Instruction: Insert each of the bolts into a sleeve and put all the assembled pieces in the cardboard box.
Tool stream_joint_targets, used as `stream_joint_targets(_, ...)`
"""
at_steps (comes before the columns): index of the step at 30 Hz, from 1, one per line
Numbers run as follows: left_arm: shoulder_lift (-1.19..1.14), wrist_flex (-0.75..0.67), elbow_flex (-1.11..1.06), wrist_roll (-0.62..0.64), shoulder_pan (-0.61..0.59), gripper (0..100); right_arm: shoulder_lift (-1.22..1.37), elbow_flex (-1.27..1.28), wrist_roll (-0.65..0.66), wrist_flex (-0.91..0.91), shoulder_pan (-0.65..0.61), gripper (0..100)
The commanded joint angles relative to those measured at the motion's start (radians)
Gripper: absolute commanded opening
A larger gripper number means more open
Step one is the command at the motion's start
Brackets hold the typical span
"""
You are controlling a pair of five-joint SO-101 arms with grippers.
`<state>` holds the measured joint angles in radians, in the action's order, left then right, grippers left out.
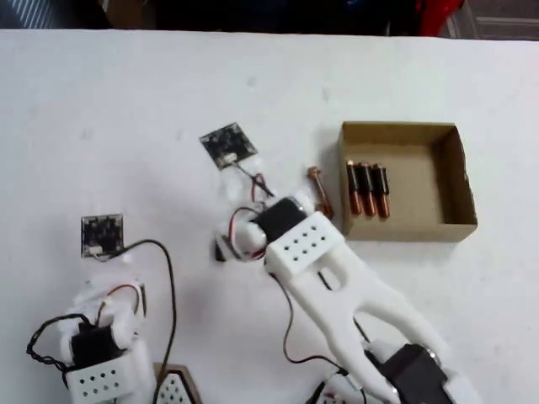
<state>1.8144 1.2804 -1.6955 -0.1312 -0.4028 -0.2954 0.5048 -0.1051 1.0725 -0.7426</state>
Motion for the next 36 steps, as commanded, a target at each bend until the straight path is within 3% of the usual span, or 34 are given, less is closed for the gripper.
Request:
stream_joint_targets(1,0.007,0.009,0.003,-0.003,-0.007,2,0.104,-0.026,-0.040,-0.045,-0.022,11.6)
stream_joint_targets(13,0.007,0.009,0.003,-0.006,-0.007,2,0.453,-0.262,-0.158,-0.044,-0.061,11.7)
stream_joint_targets(33,0.007,0.009,0.003,-0.006,-0.007,2,0.634,-0.330,-0.230,-0.042,-0.053,11.5)
stream_joint_targets(36,0.007,0.009,0.003,-0.006,-0.007,2,0.644,-0.370,-0.229,0.010,-0.028,5.3)
